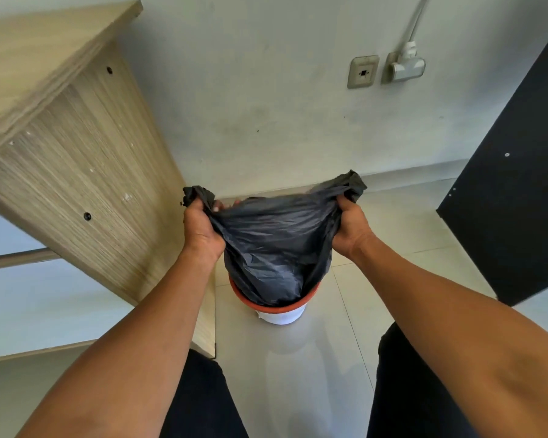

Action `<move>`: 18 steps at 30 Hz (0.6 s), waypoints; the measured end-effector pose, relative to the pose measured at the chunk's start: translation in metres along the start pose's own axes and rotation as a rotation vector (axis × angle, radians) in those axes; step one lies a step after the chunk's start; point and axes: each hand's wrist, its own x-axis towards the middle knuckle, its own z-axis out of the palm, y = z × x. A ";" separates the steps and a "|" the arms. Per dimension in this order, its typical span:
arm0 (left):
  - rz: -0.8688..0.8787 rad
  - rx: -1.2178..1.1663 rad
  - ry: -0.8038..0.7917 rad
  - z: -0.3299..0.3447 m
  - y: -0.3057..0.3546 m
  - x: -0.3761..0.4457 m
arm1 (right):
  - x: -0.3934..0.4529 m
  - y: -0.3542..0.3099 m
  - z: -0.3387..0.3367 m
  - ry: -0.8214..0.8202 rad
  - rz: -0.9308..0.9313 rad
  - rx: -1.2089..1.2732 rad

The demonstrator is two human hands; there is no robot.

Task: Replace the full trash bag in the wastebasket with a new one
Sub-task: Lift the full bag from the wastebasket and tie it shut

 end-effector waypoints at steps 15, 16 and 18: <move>0.456 1.540 -0.087 -0.005 -0.037 -0.015 | -0.007 0.024 0.012 -0.191 -0.013 -0.757; 0.536 1.631 -0.141 -0.009 -0.038 -0.016 | -0.007 0.028 0.015 -0.125 -0.091 -0.777; 0.699 1.763 -0.266 -0.017 -0.042 -0.016 | -0.005 0.033 0.019 -0.076 -0.134 -0.643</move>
